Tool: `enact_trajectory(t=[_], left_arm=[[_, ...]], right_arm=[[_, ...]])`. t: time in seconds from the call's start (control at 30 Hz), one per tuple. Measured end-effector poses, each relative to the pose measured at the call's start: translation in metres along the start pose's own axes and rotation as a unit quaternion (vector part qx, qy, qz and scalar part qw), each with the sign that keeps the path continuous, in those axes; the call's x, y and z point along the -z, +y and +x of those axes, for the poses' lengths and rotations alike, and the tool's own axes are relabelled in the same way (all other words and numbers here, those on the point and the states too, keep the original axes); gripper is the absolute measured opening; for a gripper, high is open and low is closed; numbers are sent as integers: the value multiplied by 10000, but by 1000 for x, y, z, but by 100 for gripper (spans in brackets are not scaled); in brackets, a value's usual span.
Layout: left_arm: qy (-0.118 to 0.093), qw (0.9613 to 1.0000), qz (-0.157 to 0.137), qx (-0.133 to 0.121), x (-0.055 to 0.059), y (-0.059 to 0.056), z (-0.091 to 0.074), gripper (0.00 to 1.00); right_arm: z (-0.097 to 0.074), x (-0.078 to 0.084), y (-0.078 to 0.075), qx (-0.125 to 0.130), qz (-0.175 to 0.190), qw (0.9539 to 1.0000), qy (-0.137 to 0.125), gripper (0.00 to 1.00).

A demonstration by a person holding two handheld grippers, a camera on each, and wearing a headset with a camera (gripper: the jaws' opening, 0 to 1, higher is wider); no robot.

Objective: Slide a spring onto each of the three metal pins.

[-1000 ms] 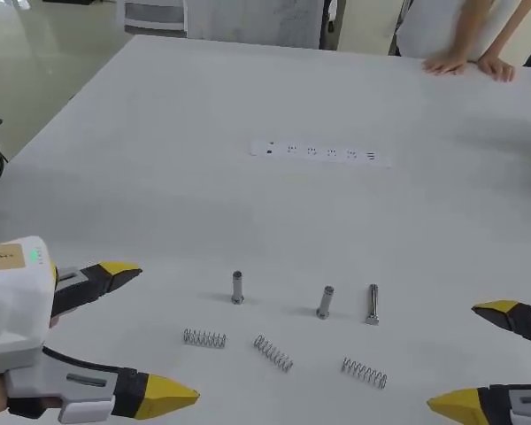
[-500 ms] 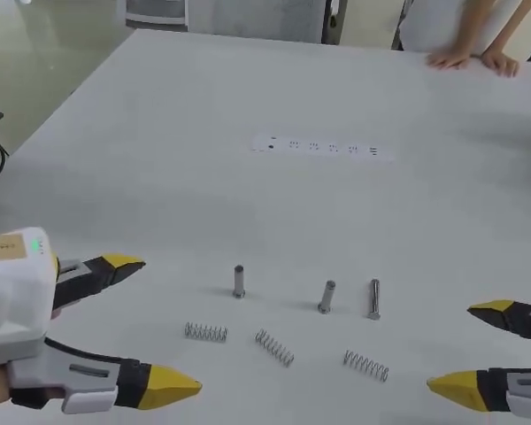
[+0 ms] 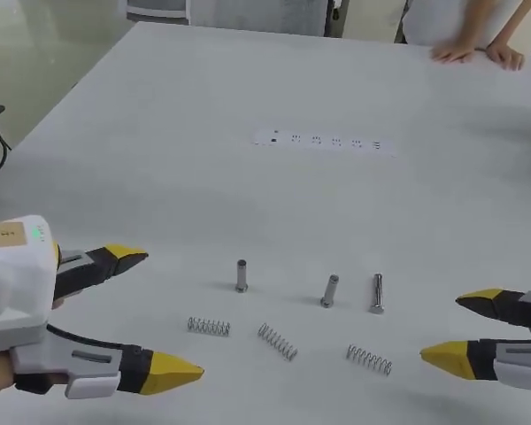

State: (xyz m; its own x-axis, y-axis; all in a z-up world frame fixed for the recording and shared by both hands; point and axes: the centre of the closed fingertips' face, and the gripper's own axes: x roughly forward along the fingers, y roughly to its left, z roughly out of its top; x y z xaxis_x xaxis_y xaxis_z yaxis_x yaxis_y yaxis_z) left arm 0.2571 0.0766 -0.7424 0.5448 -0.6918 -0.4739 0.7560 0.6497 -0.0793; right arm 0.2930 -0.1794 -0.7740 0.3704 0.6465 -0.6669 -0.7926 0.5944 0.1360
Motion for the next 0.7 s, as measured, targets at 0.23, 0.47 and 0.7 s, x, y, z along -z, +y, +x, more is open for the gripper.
enact_trajectory(t=[0.23, 0.47, 0.7], left_arm=[[1, 10000, 34, 42, 0, -4, 1, 91], [21, 10000, 13, 54, 1, -3, 1, 89], [39, 10000, 20, 68, 2, -4, 0, 88]], right_arm=[[6, -3, -4, 81, 59, 9999, 81, 53], [15, -5, -13, 211, 299, 9990, 245, 46], [22, -10, -22, 306, 603, 9972, 310, 39]])
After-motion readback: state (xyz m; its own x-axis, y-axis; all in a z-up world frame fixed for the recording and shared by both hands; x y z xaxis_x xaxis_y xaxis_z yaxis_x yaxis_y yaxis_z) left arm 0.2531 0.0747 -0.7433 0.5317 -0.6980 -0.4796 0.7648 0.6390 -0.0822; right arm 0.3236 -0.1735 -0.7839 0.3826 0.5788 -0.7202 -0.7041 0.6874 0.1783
